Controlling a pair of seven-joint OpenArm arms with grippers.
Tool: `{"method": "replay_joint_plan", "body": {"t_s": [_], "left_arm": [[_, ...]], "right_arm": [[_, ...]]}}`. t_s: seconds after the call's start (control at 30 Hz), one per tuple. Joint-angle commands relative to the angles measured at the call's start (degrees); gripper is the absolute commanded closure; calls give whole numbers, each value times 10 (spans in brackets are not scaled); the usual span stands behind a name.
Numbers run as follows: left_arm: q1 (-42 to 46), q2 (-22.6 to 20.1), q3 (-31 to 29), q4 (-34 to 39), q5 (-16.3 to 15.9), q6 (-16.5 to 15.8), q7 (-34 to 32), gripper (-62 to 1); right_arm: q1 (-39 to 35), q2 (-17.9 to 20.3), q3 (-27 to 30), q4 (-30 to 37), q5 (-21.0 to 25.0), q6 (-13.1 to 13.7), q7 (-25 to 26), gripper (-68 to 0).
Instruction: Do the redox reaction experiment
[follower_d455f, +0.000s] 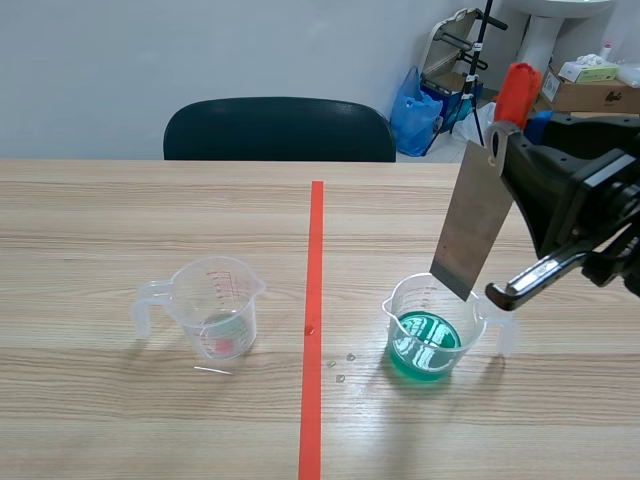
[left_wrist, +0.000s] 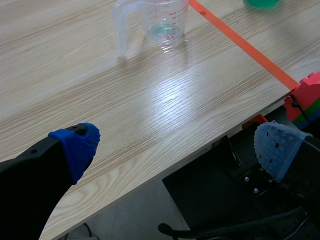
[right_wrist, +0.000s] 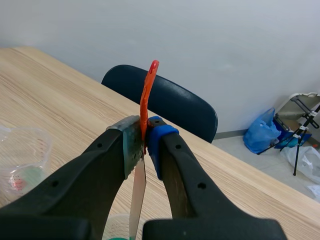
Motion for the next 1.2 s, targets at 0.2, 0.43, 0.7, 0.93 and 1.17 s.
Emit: {"method": "replay_joint_plan", "body": {"t_s": [0.2, 0.43, 0.7, 0.93, 1.17], "left_arm": [[1, 1, -2, 6, -4, -1, -10, -623], [1, 1, -2, 6, -4, -1, -10, -623], [1, 1, -2, 6, -4, -1, -10, -623], [1, 1, -2, 6, -4, -1, -10, -623], [1, 1, -2, 6, -4, -1, -10, -623]], "right_arm": [[8, 3, 3, 16, 4, -2, 11, -20], [8, 3, 3, 16, 4, -2, 11, -20], [8, 3, 3, 16, 4, -2, 11, -20], [8, 3, 3, 15, 4, -2, 11, -20], [9, 3, 3, 6, 1, 7, 11, -20]]}}
